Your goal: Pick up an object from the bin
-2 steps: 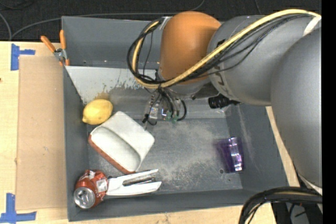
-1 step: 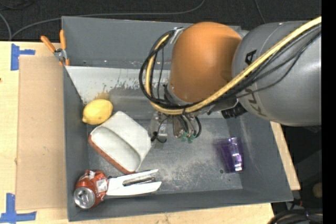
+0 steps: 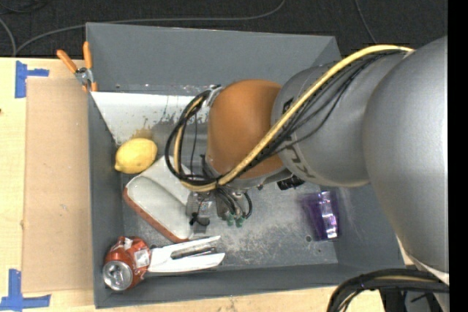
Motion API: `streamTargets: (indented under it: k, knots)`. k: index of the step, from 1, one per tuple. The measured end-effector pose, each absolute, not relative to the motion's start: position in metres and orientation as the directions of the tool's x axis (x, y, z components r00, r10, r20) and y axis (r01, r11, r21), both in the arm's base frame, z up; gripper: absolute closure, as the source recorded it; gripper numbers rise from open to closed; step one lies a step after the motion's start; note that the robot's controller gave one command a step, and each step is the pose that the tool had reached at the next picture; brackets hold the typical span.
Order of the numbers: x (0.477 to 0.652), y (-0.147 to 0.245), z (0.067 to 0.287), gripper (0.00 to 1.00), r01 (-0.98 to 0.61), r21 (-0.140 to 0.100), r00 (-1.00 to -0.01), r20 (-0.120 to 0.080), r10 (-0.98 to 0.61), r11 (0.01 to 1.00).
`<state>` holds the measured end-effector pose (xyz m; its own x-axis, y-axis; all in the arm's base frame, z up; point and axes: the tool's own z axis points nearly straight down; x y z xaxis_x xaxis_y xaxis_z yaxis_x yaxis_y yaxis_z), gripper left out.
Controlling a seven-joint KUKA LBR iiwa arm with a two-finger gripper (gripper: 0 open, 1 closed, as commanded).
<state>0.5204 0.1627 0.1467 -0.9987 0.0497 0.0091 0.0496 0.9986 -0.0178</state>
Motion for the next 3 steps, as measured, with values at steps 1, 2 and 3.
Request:
streamTargets:
  k: [1, 2, 3]
  knots:
    - [0.51, 0.226, 0.204, 1.0, 0.051, -0.014, -0.999, -0.01, 0.051, 0.999]
    - [0.494, 0.219, 0.105, 0.0, -0.022, -0.019, -1.0, 0.008, -0.022, 1.0]
    - [0.488, 0.216, 0.069, 0.0, -0.044, -0.022, -0.999, 0.025, -0.043, 0.999]
